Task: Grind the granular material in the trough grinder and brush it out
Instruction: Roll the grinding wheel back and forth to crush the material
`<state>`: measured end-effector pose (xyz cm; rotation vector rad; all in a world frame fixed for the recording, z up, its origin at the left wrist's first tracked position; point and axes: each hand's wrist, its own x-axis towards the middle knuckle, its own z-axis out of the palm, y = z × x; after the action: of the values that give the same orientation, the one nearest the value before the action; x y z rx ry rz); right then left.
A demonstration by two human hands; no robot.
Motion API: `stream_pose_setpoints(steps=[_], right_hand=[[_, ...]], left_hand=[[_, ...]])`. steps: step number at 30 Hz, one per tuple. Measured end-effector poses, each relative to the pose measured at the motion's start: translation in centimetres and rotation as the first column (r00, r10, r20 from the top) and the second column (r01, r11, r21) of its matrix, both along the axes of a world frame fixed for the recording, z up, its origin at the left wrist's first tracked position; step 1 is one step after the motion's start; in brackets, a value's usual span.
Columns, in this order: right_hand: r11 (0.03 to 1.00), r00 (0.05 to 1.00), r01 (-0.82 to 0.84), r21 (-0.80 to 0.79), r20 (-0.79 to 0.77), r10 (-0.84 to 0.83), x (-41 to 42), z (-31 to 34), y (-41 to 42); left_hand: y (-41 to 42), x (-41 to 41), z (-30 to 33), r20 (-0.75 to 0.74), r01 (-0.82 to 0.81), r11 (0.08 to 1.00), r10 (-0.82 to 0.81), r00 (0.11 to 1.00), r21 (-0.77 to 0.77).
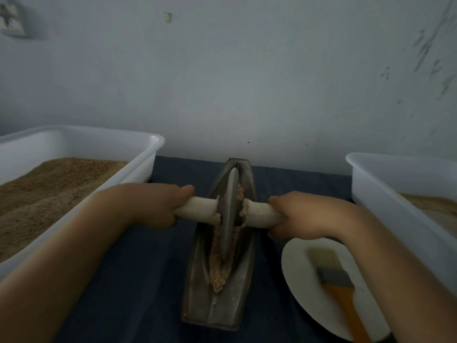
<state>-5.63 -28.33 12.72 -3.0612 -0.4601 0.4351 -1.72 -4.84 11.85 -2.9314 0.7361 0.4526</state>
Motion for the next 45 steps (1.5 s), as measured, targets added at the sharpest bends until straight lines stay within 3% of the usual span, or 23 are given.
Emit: stream_pose_setpoints(steps=[4, 7, 10, 12, 15, 20, 23, 26, 30, 34, 37, 41, 43, 45], right_hand=[[0.999, 0.968, 0.038, -0.01, 0.25, -0.034, 2.0, -1.8, -0.4], [0.999, 0.878, 0.047, -0.021, 0.478, -0.032, 3.3, -3.3, -0.8], [0.996, 0.784, 0.075, -0.056, 0.62, -0.024, 3.9, -4.2, -0.8], [0.994, 0.777, 0.079, -0.073, 0.629, -0.016, 3.8, -4.3, -0.7], [0.998, 0.866, 0.042, -0.049, 0.5, -0.012, 3.0, -3.4, -0.7], [0.999, 0.99, 0.019, -0.038, 0.143, -0.013, 0.5, -1.0, 0.0], [1.0, 1.0, -0.011, -0.029, -0.018, 0.01, -1.0, 0.3, 0.2], [1.0, 0.997, -0.02, -0.02, -0.069, 0.019, -1.7, 0.8, 0.1], [1.0, 0.999, -0.008, 0.007, -0.031, 0.008, -0.9, 0.4, 0.1], [1.0, 0.986, 0.019, 0.011, 0.163, -0.021, 0.9, -1.0, -0.2], [0.999, 0.948, 0.038, -0.002, 0.315, -0.036, 2.3, -2.2, -0.6], [0.999, 0.837, 0.04, -0.033, 0.547, -0.015, 3.6, -3.7, -0.9], [0.997, 0.794, 0.056, -0.06, 0.608, -0.008, 3.8, -4.0, -0.9], [0.996, 0.811, 0.053, -0.066, 0.585, -0.004, 3.6, -3.9, -0.8]], left_hand=[[-0.3, 2.2, -2.1, 0.305, -0.023, 0.998, 0.042, 0.951, -0.064], [-0.6, 3.2, -3.7, 0.534, 0.007, 0.993, 0.057, 0.843, -0.117], [-0.9, 3.3, -4.5, 0.643, 0.052, 0.982, 0.079, 0.762, -0.181], [-0.9, 3.1, -4.5, 0.651, 0.047, 0.983, 0.081, 0.754, -0.177], [-0.6, 2.7, -3.6, 0.577, 0.021, 0.997, 0.029, 0.816, -0.079], [-0.2, 0.6, -0.6, 0.165, 0.022, 1.0, -0.019, 0.986, -0.013], [0.1, -0.8, 0.8, -0.019, 0.034, 0.999, -0.034, 0.999, 0.027], [0.5, -1.6, 1.3, -0.078, 0.041, 0.999, -0.038, 0.996, 0.033], [0.3, -0.7, 0.4, -0.021, 0.025, 1.0, -0.026, 0.999, -0.012], [-0.1, 1.1, -1.2, 0.178, -0.002, 0.998, 0.015, 0.984, -0.069], [-0.2, 2.6, -2.8, 0.381, -0.001, 0.994, 0.042, 0.924, -0.108], [-0.6, 3.4, -4.5, 0.621, 0.044, 0.986, 0.068, 0.781, -0.164], [-0.8, 3.4, -4.7, 0.658, 0.065, 0.98, 0.076, 0.749, -0.188], [-0.8, 3.3, -4.6, 0.642, 0.063, 0.982, 0.069, 0.764, -0.181]])
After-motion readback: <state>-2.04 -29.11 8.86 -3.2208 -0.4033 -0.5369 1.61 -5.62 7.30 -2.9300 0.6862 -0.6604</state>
